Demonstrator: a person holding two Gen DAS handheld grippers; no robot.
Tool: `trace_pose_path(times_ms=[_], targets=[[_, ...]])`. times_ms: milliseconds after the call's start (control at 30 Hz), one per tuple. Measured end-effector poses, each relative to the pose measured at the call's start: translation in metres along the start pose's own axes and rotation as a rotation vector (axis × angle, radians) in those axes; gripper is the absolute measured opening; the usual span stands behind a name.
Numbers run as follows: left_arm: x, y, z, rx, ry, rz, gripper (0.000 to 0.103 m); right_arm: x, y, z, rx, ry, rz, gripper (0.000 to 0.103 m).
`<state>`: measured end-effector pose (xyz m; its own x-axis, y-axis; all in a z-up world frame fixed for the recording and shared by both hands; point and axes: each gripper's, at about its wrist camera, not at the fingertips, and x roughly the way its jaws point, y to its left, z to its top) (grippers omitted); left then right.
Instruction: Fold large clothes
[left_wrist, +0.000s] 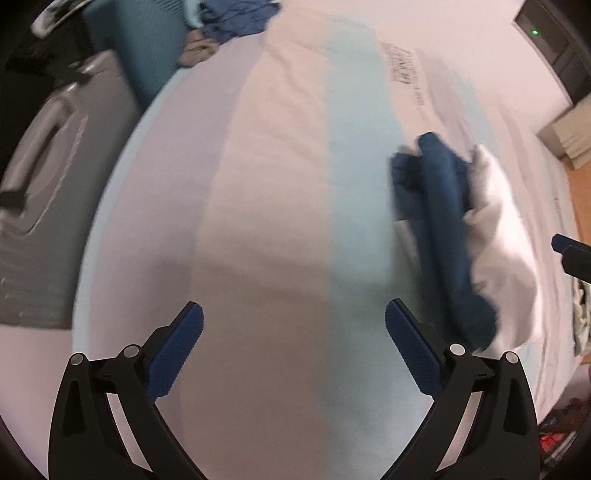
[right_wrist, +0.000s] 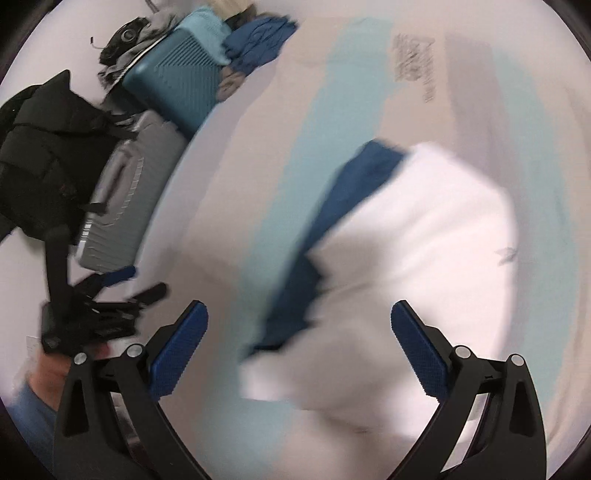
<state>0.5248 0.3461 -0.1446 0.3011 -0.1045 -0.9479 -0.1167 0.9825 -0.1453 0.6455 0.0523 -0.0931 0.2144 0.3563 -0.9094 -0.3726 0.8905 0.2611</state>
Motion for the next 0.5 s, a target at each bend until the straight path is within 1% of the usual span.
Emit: trace_pose_path(times_ms=[67,100,133,233,300,333,400,500], targets=[[0.004,-0.015,0.009,0.021,0.000,-0.031,0.097,-0.014,-0.024,-0.014,0.006,0.009,-0.010,0.096],[0.008,-0.025,0.015,0.032,0.005,-0.050,0.097,-0.016,-0.043,-0.014,0.012,0.018,-0.027,0.096],[0.014,-0.034,0.019,0.039,0.011,-0.071,0.097,-0.002,-0.054,-0.016,0.010,0.023,-0.045,0.096],[0.037,-0.059,0.031,0.043,0.060,-0.174,0.097,0.003,-0.090,-0.023,0.013,0.036,-0.067,0.096],[0.056,-0.076,0.039,0.046,0.109,-0.256,0.097,0.009,-0.116,-0.028,0.059,0.047,-0.034,0.096],[0.062,-0.083,0.040,0.049,0.130,-0.274,0.097,0.017,-0.129,-0.030,0.086,0.055,-0.022,0.096],[0.077,-0.099,0.045,0.061,0.168,-0.336,0.097,0.029,-0.151,-0.034,0.137,0.074,0.021,0.096],[0.099,-0.118,0.051,0.069,0.233,-0.379,0.097,0.042,-0.176,-0.040,0.178,0.092,0.099,0.096]])
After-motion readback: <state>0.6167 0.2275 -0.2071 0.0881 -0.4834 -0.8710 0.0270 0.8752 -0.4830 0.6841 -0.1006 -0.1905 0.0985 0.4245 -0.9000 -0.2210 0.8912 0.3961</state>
